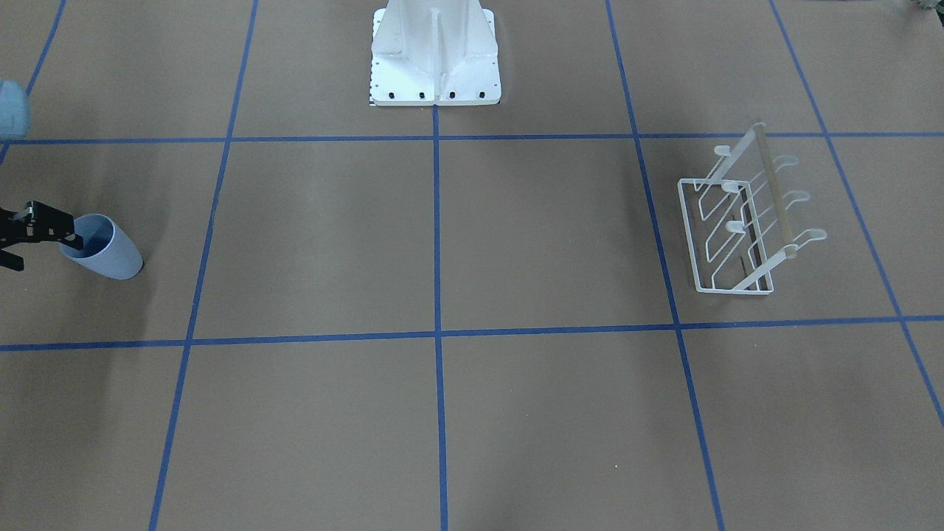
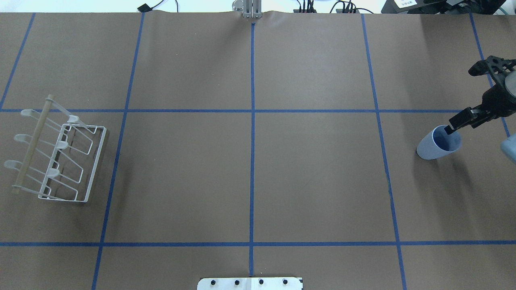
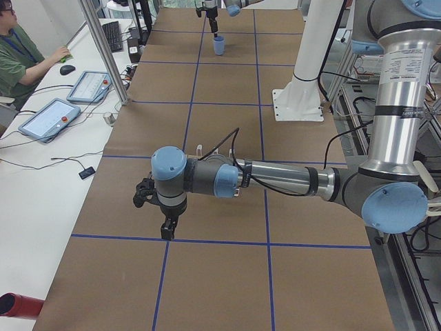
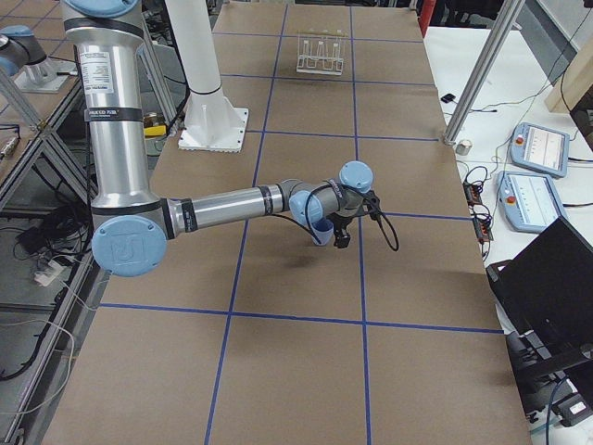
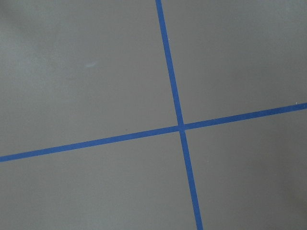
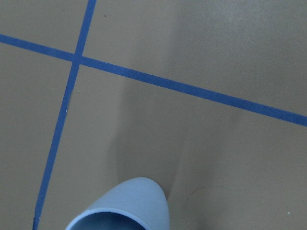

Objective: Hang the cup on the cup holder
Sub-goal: 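Lower the right gripper into the mouth of the light-blue cup, then grip the cup rim with the right gripper and tip it sideways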

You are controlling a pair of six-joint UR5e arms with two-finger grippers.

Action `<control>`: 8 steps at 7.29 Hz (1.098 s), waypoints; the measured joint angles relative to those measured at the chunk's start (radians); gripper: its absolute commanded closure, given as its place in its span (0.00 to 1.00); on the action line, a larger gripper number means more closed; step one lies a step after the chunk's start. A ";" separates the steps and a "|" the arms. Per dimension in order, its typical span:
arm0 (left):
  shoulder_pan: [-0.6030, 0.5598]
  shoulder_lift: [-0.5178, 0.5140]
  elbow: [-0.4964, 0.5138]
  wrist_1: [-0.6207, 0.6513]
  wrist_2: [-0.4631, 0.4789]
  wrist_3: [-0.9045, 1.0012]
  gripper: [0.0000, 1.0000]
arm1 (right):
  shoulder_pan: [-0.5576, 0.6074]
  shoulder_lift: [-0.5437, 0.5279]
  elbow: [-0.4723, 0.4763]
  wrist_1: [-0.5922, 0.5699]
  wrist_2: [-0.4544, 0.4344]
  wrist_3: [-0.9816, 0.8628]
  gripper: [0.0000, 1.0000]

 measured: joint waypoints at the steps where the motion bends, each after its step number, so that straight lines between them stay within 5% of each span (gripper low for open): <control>1: 0.000 0.001 -0.001 0.000 0.000 0.000 0.02 | -0.012 0.000 -0.008 0.000 0.000 -0.001 0.82; 2: 0.000 0.002 -0.002 0.000 0.000 0.000 0.02 | -0.023 0.000 -0.011 0.001 0.002 -0.002 1.00; 8: 0.000 0.004 -0.012 0.000 -0.003 -0.002 0.02 | -0.021 0.002 0.017 0.034 0.080 -0.007 1.00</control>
